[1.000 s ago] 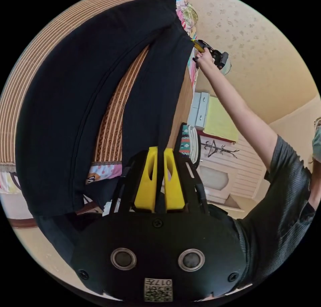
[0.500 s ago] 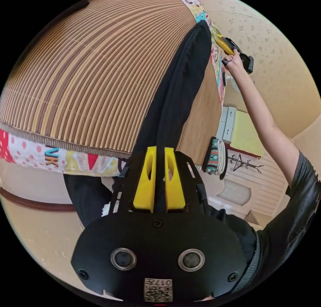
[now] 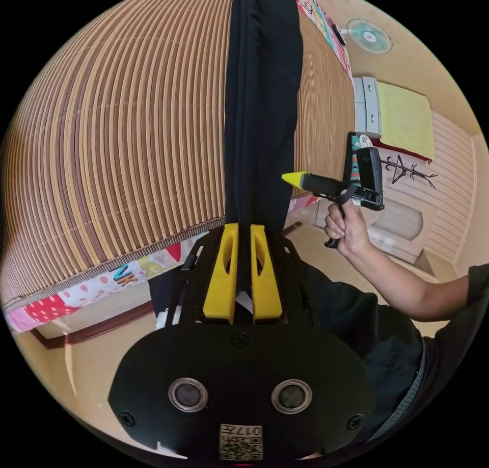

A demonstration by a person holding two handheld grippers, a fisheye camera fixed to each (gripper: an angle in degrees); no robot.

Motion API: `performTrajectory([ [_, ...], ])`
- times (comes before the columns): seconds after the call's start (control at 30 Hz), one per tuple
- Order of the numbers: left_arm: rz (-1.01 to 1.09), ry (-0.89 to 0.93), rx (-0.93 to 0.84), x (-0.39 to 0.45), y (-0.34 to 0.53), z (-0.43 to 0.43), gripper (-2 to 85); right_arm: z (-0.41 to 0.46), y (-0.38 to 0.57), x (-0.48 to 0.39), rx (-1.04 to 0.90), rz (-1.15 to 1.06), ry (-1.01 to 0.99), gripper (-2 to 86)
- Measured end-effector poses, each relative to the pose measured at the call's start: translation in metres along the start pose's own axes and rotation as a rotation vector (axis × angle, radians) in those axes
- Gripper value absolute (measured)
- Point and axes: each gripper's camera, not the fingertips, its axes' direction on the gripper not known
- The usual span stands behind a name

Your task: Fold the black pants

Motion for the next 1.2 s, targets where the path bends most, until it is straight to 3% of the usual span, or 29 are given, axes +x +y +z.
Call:
performTrajectory([
  [0.27,0.052,-0.088,-0.078,0.026,-0.006,0.011,4.8,-0.004,0.021,-0.018,0.073,-0.024,0.228,10.4],
  [0.53,0.071,-0.28,-0.103,0.064,-0.011,0.027,4.6,0.028,0.005,-0.038,-0.082,-0.144,0.395,6.0],
  [0.8,0.082,-0.328,-0.124,0.092,-0.009,0.03,3.9,0.006,0.022,-0.038,-0.036,-0.099,0.281,2.3],
  [1.0,0.098,-0.263,-0.093,0.104,0.004,0.032,3.5,0.013,0.028,-0.02,-0.051,-0.042,0.325,2.5],
  [1.2,0.033,-0.171,-0.125,0.093,0.004,0.034,5.8,-0.003,0.031,0.001,-0.02,-0.022,0.244,5.6],
])
